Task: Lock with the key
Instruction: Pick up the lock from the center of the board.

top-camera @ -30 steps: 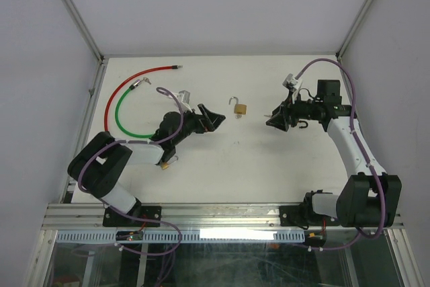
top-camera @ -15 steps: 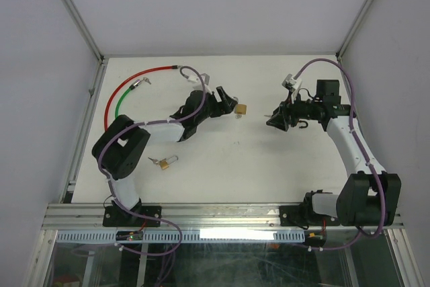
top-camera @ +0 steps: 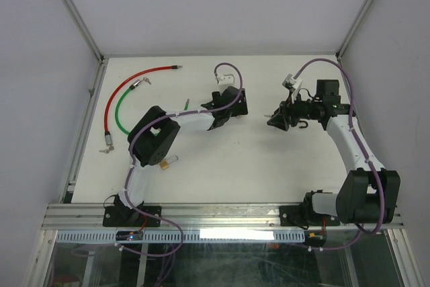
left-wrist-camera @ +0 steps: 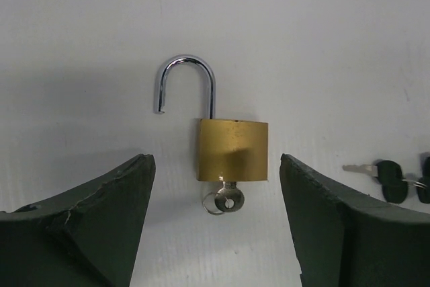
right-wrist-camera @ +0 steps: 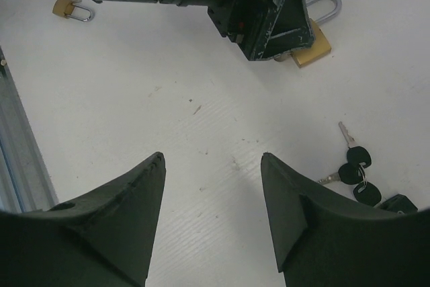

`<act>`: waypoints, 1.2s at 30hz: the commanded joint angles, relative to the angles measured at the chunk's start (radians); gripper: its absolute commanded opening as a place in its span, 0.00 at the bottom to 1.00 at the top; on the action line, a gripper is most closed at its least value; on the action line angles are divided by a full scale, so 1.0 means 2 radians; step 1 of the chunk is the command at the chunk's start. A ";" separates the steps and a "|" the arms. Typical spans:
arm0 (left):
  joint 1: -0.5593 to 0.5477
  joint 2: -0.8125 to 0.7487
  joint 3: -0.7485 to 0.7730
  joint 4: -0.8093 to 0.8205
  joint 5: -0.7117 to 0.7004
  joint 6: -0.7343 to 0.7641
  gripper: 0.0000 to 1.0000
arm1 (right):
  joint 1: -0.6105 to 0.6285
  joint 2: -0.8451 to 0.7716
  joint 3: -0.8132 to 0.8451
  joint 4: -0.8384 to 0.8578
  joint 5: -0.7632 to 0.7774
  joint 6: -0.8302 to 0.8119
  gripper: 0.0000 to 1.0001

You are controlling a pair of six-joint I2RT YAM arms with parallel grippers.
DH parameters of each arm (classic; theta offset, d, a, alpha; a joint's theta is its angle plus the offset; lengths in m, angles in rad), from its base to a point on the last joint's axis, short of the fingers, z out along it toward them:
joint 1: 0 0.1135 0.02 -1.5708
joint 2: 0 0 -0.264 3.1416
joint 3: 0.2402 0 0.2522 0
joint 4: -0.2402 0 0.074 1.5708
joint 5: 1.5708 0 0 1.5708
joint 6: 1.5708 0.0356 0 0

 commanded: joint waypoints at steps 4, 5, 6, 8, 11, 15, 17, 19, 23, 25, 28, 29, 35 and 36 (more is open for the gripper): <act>-0.011 0.044 0.086 -0.051 -0.042 0.042 0.77 | -0.005 -0.006 0.017 0.011 -0.019 -0.003 0.61; -0.011 0.053 0.097 -0.058 -0.046 0.044 0.76 | -0.005 -0.006 0.017 0.011 -0.018 -0.002 0.61; -0.011 0.059 0.107 -0.066 -0.051 0.046 0.77 | -0.005 -0.007 0.017 0.011 -0.019 -0.003 0.61; -0.011 0.068 0.119 -0.076 -0.055 0.049 0.77 | -0.006 -0.010 0.017 0.010 -0.021 -0.003 0.61; -0.013 0.070 0.121 -0.082 -0.057 0.050 0.77 | -0.006 -0.011 0.017 0.010 -0.023 -0.003 0.61; -0.021 0.073 0.125 -0.087 -0.070 0.051 0.76 | -0.005 -0.011 0.018 0.010 -0.025 -0.003 0.62; -0.026 0.076 0.131 -0.091 -0.078 0.053 0.76 | -0.005 -0.012 0.017 0.010 -0.026 -0.003 0.61; -0.030 0.084 0.141 -0.100 -0.087 0.056 0.76 | -0.006 -0.013 0.017 0.009 -0.026 -0.003 0.61; -0.033 0.094 0.154 -0.110 -0.098 0.061 0.74 | -0.006 -0.013 0.018 0.009 -0.027 -0.003 0.61; -0.033 0.097 0.158 -0.110 -0.096 0.063 0.73 | -0.006 -0.014 0.017 0.009 -0.028 -0.003 0.61; -0.033 0.104 0.166 -0.113 -0.096 0.066 0.71 | -0.006 -0.014 0.017 0.009 -0.028 -0.002 0.61; -0.033 0.107 0.168 -0.115 -0.096 0.067 0.70 | -0.005 -0.014 0.017 0.009 -0.029 -0.003 0.61; -0.034 0.117 0.176 -0.118 -0.094 0.069 0.66 | -0.005 -0.015 0.017 0.008 -0.029 -0.003 0.62; -0.034 0.117 0.177 -0.118 -0.094 0.070 0.66 | -0.005 -0.015 0.018 0.008 -0.029 -0.003 0.61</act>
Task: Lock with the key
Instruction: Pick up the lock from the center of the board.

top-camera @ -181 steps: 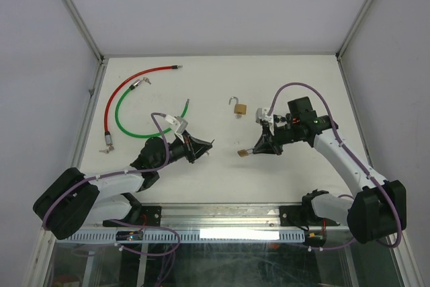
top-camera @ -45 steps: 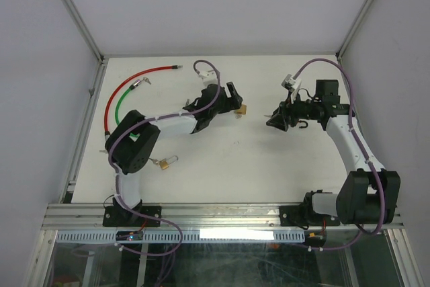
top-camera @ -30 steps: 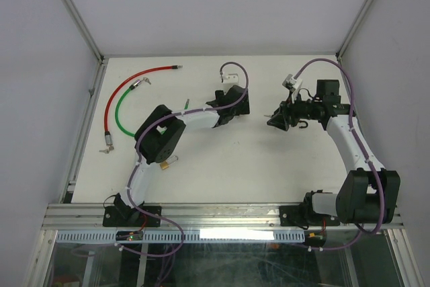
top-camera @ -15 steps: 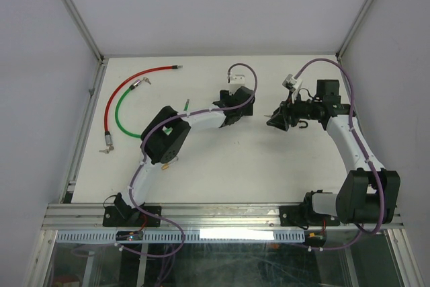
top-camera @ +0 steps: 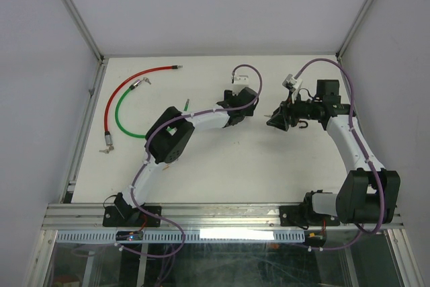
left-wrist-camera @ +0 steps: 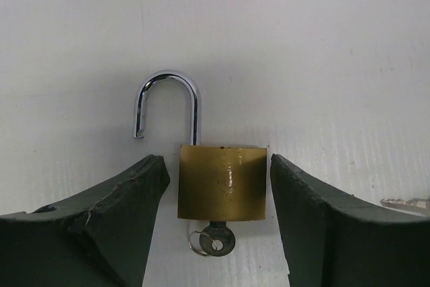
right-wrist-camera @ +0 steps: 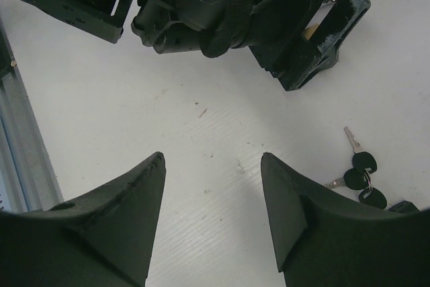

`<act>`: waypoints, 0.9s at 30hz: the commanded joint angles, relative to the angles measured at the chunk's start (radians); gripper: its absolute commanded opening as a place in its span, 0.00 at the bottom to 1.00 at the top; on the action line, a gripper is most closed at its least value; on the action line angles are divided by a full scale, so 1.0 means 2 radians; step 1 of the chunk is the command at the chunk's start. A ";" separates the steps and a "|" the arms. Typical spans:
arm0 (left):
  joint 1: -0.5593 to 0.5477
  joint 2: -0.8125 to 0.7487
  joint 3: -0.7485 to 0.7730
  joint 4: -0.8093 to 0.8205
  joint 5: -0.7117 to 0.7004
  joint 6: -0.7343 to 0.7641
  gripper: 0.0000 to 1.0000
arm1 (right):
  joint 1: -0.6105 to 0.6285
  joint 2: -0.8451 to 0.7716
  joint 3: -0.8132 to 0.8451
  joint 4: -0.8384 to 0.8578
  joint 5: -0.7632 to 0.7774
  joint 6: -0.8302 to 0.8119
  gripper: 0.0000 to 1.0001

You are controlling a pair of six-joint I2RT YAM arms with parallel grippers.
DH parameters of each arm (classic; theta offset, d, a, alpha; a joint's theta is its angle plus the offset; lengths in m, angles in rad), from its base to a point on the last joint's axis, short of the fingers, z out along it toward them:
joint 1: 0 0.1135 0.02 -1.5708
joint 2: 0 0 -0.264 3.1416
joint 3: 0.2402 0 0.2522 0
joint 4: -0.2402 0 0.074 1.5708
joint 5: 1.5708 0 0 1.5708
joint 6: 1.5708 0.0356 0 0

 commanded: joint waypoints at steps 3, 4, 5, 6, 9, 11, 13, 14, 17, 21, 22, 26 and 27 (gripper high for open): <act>-0.003 0.012 0.025 -0.004 -0.010 0.013 0.66 | -0.003 -0.015 0.018 0.009 -0.016 -0.003 0.62; -0.003 0.013 0.026 -0.005 -0.010 0.013 0.66 | -0.003 -0.015 0.017 0.009 -0.016 -0.003 0.62; -0.003 0.014 0.027 -0.005 -0.012 0.014 0.66 | -0.002 -0.015 0.017 0.008 -0.016 -0.003 0.62; -0.004 0.015 0.028 -0.006 -0.012 0.015 0.66 | -0.003 -0.015 0.017 0.009 -0.017 -0.003 0.62; -0.007 0.019 0.034 -0.013 -0.022 0.021 0.66 | -0.003 -0.014 0.017 0.008 -0.017 -0.003 0.62; -0.009 0.022 0.035 -0.016 -0.029 0.024 0.66 | -0.003 -0.015 0.017 0.008 -0.018 -0.003 0.62; -0.011 0.025 0.036 -0.017 -0.035 0.026 0.65 | -0.003 -0.015 0.017 0.009 -0.018 -0.003 0.62; -0.012 0.026 0.036 -0.019 -0.037 0.027 0.65 | -0.003 -0.015 0.017 0.008 -0.018 -0.004 0.62; -0.012 0.027 0.036 -0.020 -0.038 0.028 0.62 | -0.003 -0.014 0.018 0.008 -0.018 -0.003 0.62; -0.012 0.025 0.036 -0.020 -0.036 0.028 0.59 | -0.003 -0.014 0.018 0.008 -0.019 -0.004 0.62; -0.011 0.025 0.036 -0.019 -0.034 0.028 0.59 | -0.003 -0.014 0.018 0.008 -0.019 -0.004 0.62; -0.012 0.023 0.035 -0.020 -0.029 0.032 0.53 | -0.003 -0.014 0.017 0.009 -0.020 -0.003 0.62; -0.012 0.020 0.034 -0.019 -0.028 0.033 0.50 | -0.003 -0.014 0.017 0.009 -0.021 -0.004 0.62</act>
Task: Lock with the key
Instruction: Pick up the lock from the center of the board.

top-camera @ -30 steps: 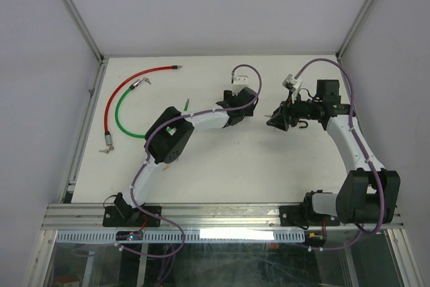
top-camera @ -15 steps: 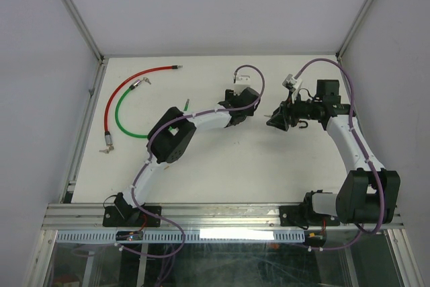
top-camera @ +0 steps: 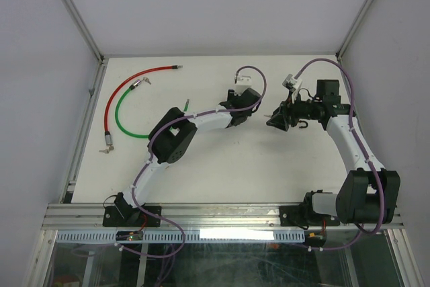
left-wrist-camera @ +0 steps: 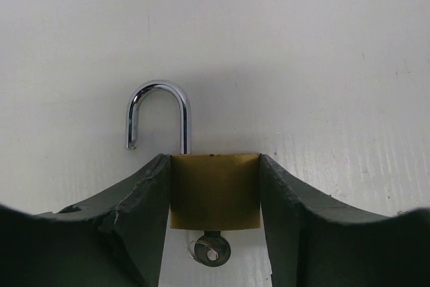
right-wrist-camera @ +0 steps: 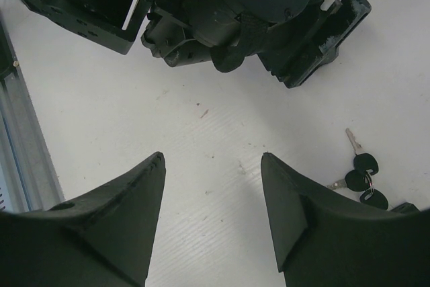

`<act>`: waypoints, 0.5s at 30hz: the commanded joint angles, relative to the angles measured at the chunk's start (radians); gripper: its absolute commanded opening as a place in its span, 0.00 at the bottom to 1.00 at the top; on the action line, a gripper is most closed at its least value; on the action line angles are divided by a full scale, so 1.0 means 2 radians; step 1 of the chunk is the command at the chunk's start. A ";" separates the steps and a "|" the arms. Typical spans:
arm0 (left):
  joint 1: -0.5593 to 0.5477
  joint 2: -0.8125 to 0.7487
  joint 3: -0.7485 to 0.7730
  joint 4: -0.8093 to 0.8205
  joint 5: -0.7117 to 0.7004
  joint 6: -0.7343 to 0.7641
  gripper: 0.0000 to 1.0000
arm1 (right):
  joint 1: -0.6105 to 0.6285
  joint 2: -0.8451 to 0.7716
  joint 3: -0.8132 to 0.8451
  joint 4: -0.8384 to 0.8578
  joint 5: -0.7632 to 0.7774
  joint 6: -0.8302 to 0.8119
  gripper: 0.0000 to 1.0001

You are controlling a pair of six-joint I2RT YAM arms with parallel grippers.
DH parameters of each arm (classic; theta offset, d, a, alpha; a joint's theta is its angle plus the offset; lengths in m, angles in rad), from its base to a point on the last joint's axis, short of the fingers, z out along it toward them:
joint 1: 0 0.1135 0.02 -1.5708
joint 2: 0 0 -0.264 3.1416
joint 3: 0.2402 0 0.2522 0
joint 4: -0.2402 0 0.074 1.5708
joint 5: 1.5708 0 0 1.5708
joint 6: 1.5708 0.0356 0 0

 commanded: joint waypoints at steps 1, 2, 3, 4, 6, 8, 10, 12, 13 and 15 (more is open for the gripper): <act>-0.004 -0.002 0.007 -0.008 0.005 0.012 0.47 | -0.003 -0.014 0.017 0.009 -0.018 -0.004 0.62; -0.004 -0.007 0.003 -0.008 0.005 0.012 0.44 | -0.003 -0.014 0.017 0.009 -0.017 -0.004 0.62; -0.004 -0.012 -0.001 -0.007 0.005 0.014 0.40 | -0.002 -0.013 0.017 0.009 -0.018 -0.004 0.62; -0.004 -0.018 -0.006 -0.006 0.006 0.016 0.34 | -0.003 -0.013 0.017 0.009 -0.018 -0.003 0.62; -0.004 -0.035 -0.020 0.001 0.011 0.024 0.22 | -0.003 -0.013 0.017 0.008 -0.019 -0.004 0.62; -0.004 -0.055 -0.039 0.011 0.021 0.040 0.10 | -0.003 -0.013 0.016 0.008 -0.022 -0.004 0.62; -0.004 -0.080 -0.065 0.023 0.028 0.051 0.06 | -0.003 -0.012 0.016 0.008 -0.025 -0.004 0.62; -0.004 -0.114 -0.100 0.042 0.037 0.064 0.03 | -0.003 -0.010 0.016 0.007 -0.029 -0.004 0.62; -0.004 -0.128 -0.120 0.056 0.044 0.070 0.02 | -0.003 -0.010 0.015 0.007 -0.030 -0.004 0.62; -0.004 -0.162 -0.172 0.092 0.066 0.085 0.00 | -0.003 -0.010 0.015 0.007 -0.033 -0.004 0.61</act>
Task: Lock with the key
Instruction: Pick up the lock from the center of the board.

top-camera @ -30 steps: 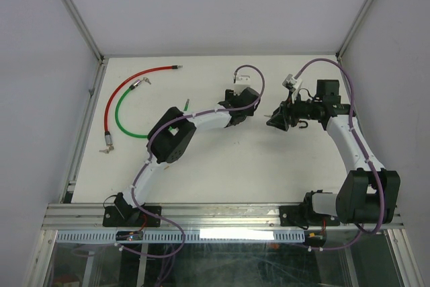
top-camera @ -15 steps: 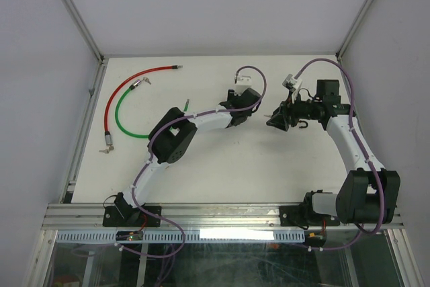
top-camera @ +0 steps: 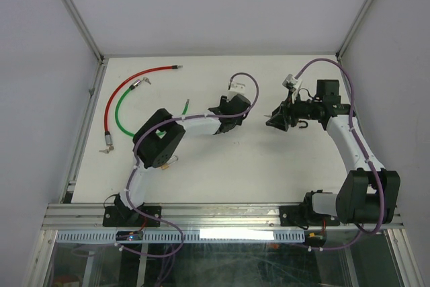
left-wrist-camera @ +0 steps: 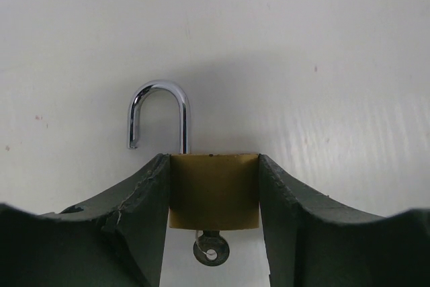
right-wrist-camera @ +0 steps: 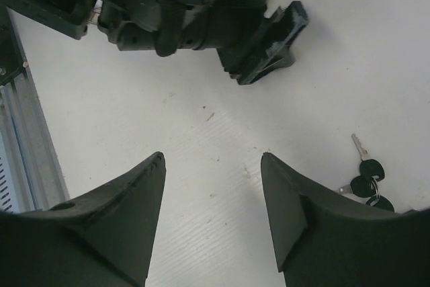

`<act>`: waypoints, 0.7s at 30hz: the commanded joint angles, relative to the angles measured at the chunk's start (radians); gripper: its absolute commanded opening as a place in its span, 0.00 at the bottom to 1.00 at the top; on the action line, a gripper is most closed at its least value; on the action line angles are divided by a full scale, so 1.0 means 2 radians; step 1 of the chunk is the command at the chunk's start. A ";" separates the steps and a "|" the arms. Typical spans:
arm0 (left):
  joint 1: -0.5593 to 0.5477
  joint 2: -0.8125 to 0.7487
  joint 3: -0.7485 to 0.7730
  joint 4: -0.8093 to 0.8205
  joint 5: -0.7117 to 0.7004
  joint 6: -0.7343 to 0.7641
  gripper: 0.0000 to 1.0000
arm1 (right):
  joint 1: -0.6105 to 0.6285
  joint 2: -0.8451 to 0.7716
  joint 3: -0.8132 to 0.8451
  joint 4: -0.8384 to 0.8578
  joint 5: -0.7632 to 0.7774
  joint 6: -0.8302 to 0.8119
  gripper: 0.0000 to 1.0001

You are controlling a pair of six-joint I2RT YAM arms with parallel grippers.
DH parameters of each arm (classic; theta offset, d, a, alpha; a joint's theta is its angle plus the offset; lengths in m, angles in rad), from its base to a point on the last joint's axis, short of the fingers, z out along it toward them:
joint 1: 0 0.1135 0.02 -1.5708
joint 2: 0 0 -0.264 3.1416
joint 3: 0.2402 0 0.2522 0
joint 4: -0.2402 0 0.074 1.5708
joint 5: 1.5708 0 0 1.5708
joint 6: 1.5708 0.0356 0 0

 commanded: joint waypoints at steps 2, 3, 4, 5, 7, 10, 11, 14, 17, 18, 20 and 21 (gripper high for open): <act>-0.004 -0.120 -0.107 0.100 0.067 0.056 0.00 | -0.003 -0.010 0.014 0.008 -0.025 -0.005 0.61; -0.004 -0.136 -0.128 0.117 0.082 0.062 0.00 | -0.003 -0.010 0.013 0.008 -0.027 -0.005 0.61; -0.004 -0.150 -0.149 0.129 0.098 0.070 0.00 | -0.003 -0.010 0.013 0.009 -0.028 -0.005 0.61; -0.004 -0.163 -0.168 0.141 0.114 0.077 0.00 | -0.003 -0.009 0.012 0.009 -0.030 -0.005 0.61; -0.005 -0.188 -0.207 0.161 0.140 0.086 0.00 | -0.003 -0.009 0.010 0.009 -0.035 -0.005 0.60; -0.005 -0.221 -0.266 0.198 0.187 0.101 0.00 | -0.002 -0.010 0.005 0.010 -0.049 -0.014 0.59; -0.004 -0.232 -0.286 0.217 0.204 0.107 0.00 | -0.001 -0.010 0.001 0.010 -0.053 -0.019 0.59; -0.004 -0.264 -0.355 0.284 0.261 0.135 0.00 | 0.007 -0.011 -0.006 0.005 -0.067 -0.044 0.58; -0.004 -0.290 -0.406 0.338 0.316 0.166 0.00 | 0.022 -0.013 -0.016 -0.023 -0.086 -0.118 0.58; -0.004 -0.297 -0.418 0.353 0.336 0.177 0.00 | 0.030 -0.016 -0.022 -0.034 -0.091 -0.145 0.58; -0.004 -0.308 -0.438 0.372 0.376 0.202 0.00 | 0.040 -0.021 -0.037 -0.044 -0.094 -0.202 0.58; -0.004 -0.313 -0.446 0.380 0.394 0.213 0.00 | 0.045 -0.024 -0.045 -0.047 -0.096 -0.231 0.59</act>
